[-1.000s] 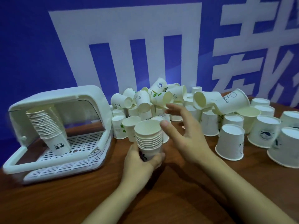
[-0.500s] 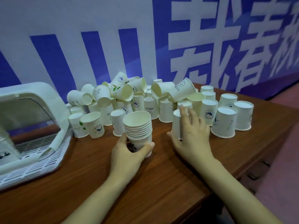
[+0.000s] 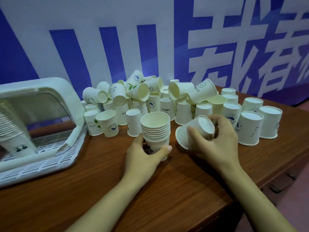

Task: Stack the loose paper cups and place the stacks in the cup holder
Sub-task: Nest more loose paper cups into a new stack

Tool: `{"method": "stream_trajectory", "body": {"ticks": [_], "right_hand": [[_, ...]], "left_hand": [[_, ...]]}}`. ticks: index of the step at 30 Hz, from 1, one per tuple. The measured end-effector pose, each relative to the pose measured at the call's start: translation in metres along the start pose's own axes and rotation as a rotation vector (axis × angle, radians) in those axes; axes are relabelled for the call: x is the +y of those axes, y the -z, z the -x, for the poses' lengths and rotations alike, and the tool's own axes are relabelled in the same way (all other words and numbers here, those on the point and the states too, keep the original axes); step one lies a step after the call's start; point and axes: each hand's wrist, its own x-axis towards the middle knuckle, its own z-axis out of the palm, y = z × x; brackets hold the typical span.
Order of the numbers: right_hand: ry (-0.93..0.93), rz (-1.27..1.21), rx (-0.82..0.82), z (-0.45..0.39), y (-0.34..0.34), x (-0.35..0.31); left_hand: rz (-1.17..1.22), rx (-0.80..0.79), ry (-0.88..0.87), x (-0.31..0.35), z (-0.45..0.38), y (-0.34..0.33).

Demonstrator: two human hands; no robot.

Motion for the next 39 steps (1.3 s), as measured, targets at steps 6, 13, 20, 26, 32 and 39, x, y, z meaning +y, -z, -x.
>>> {"method": "stream_trajectory", "body": {"ticks": [6,13,20,26,32,39], "right_hand": [[-0.165,-0.219,-0.155,0.0,0.002,0.008],[-0.167,-0.596,-0.095,-0.021,-0.003,-0.015],[0.011,-0.615,-0.159,-0.025,-0.039,-0.049],[0.052,-0.667,-0.208,-0.018,-0.044,-0.05],[0.0,-0.518,-0.371,-0.008,-0.056,-0.036],[0.161,-0.508,-0.338,0.0,-0.048,-0.037]], "left_hand": [[-0.012,-0.028,-0.014,0.003,0.003,0.003],[-0.028,-0.08,-0.035,0.004,0.005,0.003],[-0.027,-0.088,-0.085,0.003,0.001,0.0],[-0.021,-0.086,-0.107,-0.002,0.0,-0.002],[-0.018,-0.1,-0.101,-0.008,-0.001,-0.004],[0.031,-0.089,-0.082,-0.008,0.001,-0.006]]}}
